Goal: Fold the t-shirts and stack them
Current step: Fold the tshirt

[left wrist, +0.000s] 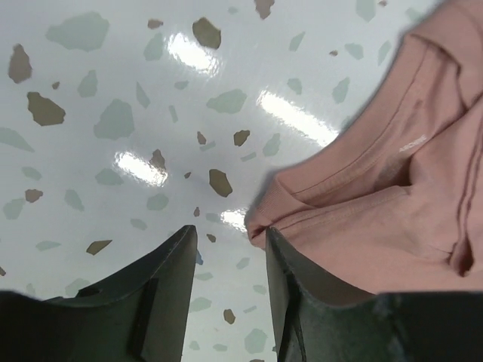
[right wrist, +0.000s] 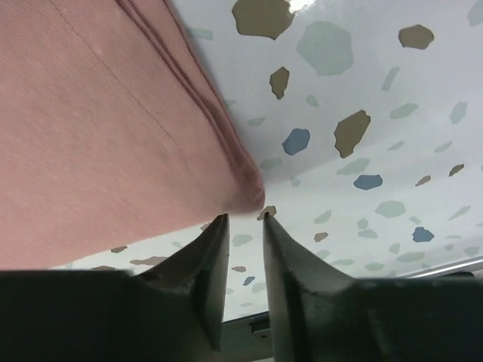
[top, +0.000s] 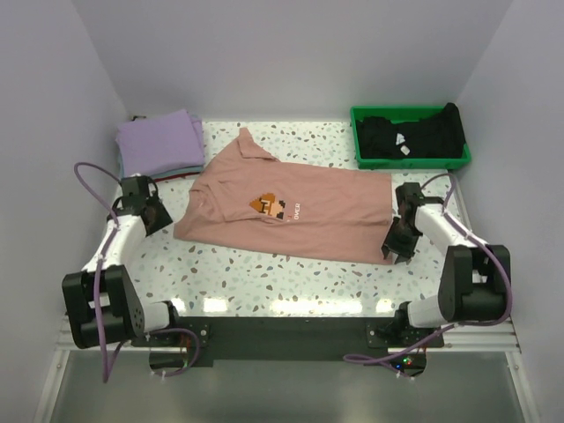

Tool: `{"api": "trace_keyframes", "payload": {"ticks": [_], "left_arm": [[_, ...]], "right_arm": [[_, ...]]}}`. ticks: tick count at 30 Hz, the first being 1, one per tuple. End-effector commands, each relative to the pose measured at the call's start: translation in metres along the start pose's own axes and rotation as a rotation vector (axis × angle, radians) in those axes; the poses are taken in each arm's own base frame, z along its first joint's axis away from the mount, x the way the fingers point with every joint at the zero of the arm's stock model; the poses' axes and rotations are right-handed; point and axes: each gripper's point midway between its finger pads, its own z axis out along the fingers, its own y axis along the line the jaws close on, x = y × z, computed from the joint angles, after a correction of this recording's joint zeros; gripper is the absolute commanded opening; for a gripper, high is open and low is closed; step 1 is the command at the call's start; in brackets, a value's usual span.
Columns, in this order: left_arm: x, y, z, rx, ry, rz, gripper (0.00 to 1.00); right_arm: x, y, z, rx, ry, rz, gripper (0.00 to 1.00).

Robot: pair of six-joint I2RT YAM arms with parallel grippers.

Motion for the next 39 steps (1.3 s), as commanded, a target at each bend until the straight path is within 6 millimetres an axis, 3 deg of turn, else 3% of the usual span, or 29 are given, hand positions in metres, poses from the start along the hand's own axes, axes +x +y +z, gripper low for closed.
{"api": "trace_keyframes", "payload": {"ticks": [1,4,7,9,13,17,23,29,39], "left_arm": [[-0.041,-0.009,-0.029,0.039,-0.117,0.006,0.47],[-0.050,-0.030,-0.046,0.098,-0.155,0.035,0.47],[-0.048,-0.070,-0.063,0.205,-0.188,0.088,0.47],[-0.035,-0.104,-0.074,0.315,-0.172,0.114,0.47],[-0.019,-0.147,-0.078,0.473,-0.139,0.123,0.47],[0.002,-0.176,-0.073,0.529,-0.073,0.173,0.45],[0.024,-0.197,-0.050,0.525,0.004,0.227,0.45],[0.035,-0.199,-0.024,0.472,0.044,0.251,0.45],[0.042,-0.194,-0.005,0.396,0.071,0.282,0.43]], "right_arm": [[-0.002,-0.007,-0.010,0.023,-0.028,0.013,0.39],[-0.009,-0.007,-0.022,0.016,-0.062,0.009,0.50],[-0.020,-0.001,-0.042,-0.028,-0.117,-0.009,0.52],[-0.027,0.007,-0.053,-0.067,-0.153,-0.034,0.52],[-0.025,0.050,-0.070,-0.220,-0.204,-0.115,0.54],[-0.008,0.086,-0.059,-0.244,-0.171,-0.195,0.53],[0.016,0.115,-0.048,-0.284,-0.139,-0.231,0.51],[0.019,0.110,-0.047,-0.268,-0.132,-0.247,0.51],[0.025,0.108,-0.043,-0.268,-0.119,-0.242,0.51]]}}
